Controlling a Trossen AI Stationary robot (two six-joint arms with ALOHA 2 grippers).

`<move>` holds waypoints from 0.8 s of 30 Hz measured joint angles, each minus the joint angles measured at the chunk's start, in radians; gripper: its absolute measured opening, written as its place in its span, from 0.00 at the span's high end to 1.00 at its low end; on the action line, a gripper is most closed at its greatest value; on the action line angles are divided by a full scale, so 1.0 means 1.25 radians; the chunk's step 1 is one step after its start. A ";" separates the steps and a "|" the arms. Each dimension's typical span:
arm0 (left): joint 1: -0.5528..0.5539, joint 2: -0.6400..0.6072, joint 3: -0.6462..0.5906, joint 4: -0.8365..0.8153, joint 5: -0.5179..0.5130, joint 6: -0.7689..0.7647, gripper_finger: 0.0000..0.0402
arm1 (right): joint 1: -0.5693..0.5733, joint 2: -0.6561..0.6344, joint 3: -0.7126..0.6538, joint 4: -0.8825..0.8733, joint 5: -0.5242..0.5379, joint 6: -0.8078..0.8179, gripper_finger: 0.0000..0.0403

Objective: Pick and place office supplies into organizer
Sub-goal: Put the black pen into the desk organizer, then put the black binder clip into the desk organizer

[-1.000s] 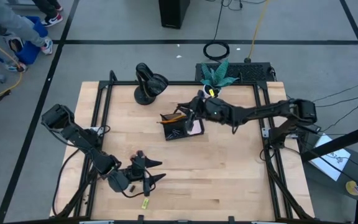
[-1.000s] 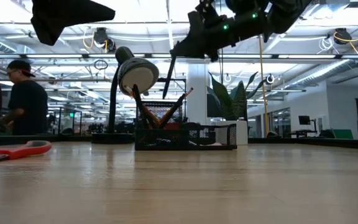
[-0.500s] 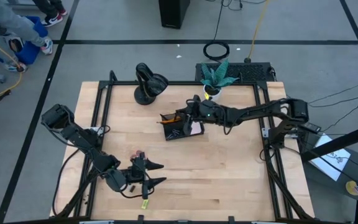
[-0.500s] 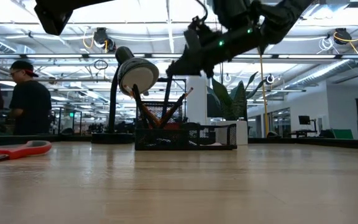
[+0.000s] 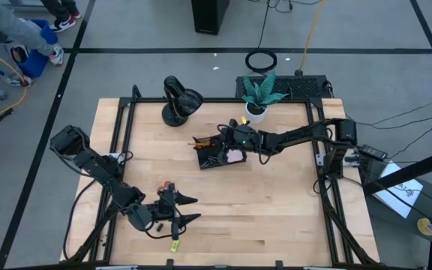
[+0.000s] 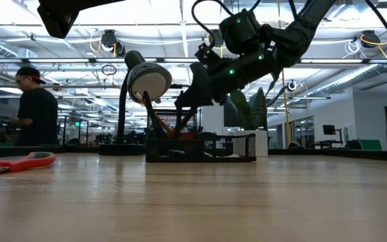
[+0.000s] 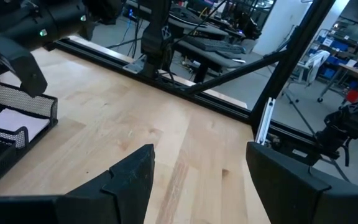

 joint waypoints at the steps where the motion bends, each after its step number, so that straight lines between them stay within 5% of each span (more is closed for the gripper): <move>1: 0.000 0.000 0.000 0.000 0.000 0.000 0.36 | 0.000 0.002 0.000 -0.001 0.000 0.000 0.90; 8: 0.000 0.000 0.000 -0.001 0.000 -0.001 0.36 | 0.002 0.001 0.000 0.009 -0.002 -0.027 0.86; 24: 0.000 0.000 0.000 -0.021 0.029 -0.004 0.36 | 0.048 0.001 0.000 0.121 -0.029 -0.088 0.55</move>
